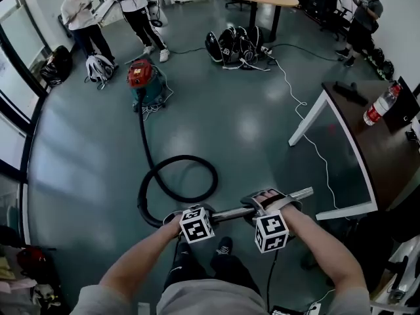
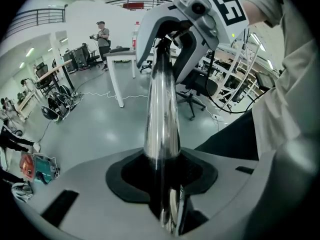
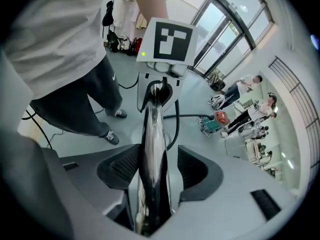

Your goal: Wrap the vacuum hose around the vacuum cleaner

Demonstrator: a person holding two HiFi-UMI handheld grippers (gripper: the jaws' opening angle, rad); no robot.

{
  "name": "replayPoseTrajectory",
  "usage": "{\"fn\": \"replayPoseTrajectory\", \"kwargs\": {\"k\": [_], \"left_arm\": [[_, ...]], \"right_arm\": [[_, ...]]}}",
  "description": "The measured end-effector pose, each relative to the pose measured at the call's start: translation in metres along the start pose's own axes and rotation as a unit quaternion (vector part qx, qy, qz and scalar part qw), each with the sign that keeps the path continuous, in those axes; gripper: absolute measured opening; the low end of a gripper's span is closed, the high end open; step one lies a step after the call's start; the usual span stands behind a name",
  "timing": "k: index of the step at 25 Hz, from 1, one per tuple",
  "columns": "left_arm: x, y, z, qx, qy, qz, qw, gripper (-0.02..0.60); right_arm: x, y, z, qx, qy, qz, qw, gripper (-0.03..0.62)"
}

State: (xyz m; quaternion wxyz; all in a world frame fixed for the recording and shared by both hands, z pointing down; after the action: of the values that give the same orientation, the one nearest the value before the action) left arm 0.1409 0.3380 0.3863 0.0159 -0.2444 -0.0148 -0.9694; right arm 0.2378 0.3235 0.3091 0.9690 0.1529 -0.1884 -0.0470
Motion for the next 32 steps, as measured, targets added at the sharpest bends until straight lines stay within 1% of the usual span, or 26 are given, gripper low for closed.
{"fn": "replayPoseTrajectory", "kwargs": {"k": [5, 8, 10, 11, 13, 15, 18, 19, 20, 22, 23, 24, 26, 27, 28, 31, 32], "left_arm": [[-0.004, 0.012, 0.008, -0.006, 0.024, 0.005, 0.9997, 0.146], [0.0, 0.026, 0.008, -0.007, 0.021, -0.004, 0.9997, 0.144], [0.001, 0.035, 0.005, -0.006, 0.008, -0.022, 0.9997, 0.143], [0.001, 0.04, 0.003, -0.006, 0.0, -0.032, 0.9995, 0.143], [0.001, 0.052, -0.002, -0.009, -0.016, -0.053, 0.9984, 0.143], [0.002, 0.069, -0.008, -0.017, -0.03, -0.075, 0.9966, 0.143], [0.009, 0.099, -0.021, -0.037, -0.047, -0.105, 0.9926, 0.141], [0.012, 0.109, -0.026, -0.044, -0.055, -0.113, 0.991, 0.141], [0.014, 0.118, -0.031, -0.05, -0.061, -0.121, 0.9895, 0.141], [0.019, 0.134, -0.042, -0.055, -0.069, -0.139, 0.9864, 0.141], [0.021, 0.142, -0.048, -0.057, -0.075, -0.146, 0.9848, 0.141], [0.022, 0.15, -0.054, -0.058, -0.081, -0.153, 0.9832, 0.141], [0.026, 0.168, -0.065, -0.063, -0.093, -0.165, 0.9799, 0.141], [0.029, 0.177, -0.07, -0.065, -0.098, -0.17, 0.9783, 0.141], [0.032, 0.186, -0.076, -0.067, -0.104, -0.176, 0.9766, 0.141], [0.044, 0.208, -0.093, -0.073, -0.119, -0.194, 0.971, 0.141], [0.048, 0.214, -0.099, -0.074, -0.125, -0.202, 0.9686, 0.141]], "right_arm": [[0.003, -0.01, -0.014, 0.017, -0.013, -0.027, 0.999, 0.216], [-0.008, -0.029, -0.031, 0.051, -0.048, -0.02, 0.997, 0.216], [-0.015, -0.047, -0.046, 0.083, -0.069, 0.005, 0.994, 0.216], [-0.018, -0.056, -0.053, 0.094, -0.08, 0.031, 0.992, 0.216], [-0.023, -0.073, -0.065, 0.104, -0.109, 0.107, 0.983, 0.216], [-0.024, -0.087, -0.07, 0.109, -0.133, 0.182, 0.968, 0.216], [-0.023, -0.103, -0.059, 0.12, -0.142, 0.265, 0.946, 0.216], [-0.023, -0.109, -0.053, 0.122, -0.146, 0.294, 0.937, 0.216], [-0.023, -0.115, -0.046, 0.12, -0.155, 0.328, 0.924, 0.216], [-0.027, -0.126, -0.032, 0.107, -0.179, 0.396, 0.894, 0.216], [-0.03, -0.131, -0.025, 0.099, -0.188, 0.421, 0.882, 0.216], [-0.033, -0.135, -0.017, 0.092, -0.191, 0.436, 0.874, 0.216], [-0.04, -0.142, 0.001, 0.079, -0.192, 0.456, 0.866, 0.216], [-0.043, -0.147, 0.009, 0.073, -0.195, 0.467, 0.859, 0.216], [-0.047, -0.153, 0.017, 0.068, -0.203, 0.482, 0.85, 0.216], [-0.063, -0.176, 0.034, 0.056, -0.234, 0.53, 0.813, 0.216], [-0.07, -0.185, 0.038, 0.053, -0.243, 0.539, 0.805, 0.216]]}}
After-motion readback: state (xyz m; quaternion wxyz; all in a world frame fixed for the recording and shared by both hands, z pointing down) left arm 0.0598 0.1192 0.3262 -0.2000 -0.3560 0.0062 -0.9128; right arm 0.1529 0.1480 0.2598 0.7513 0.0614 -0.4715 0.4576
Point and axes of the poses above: the fingertips, and each gripper's own axes: z forward along the fingers, y to its left, x out of its underside, the point moved 4 cm from there along -z, backward along the fingers, and after that the axes turned 13 degrees about z, right-handed, at the moved point
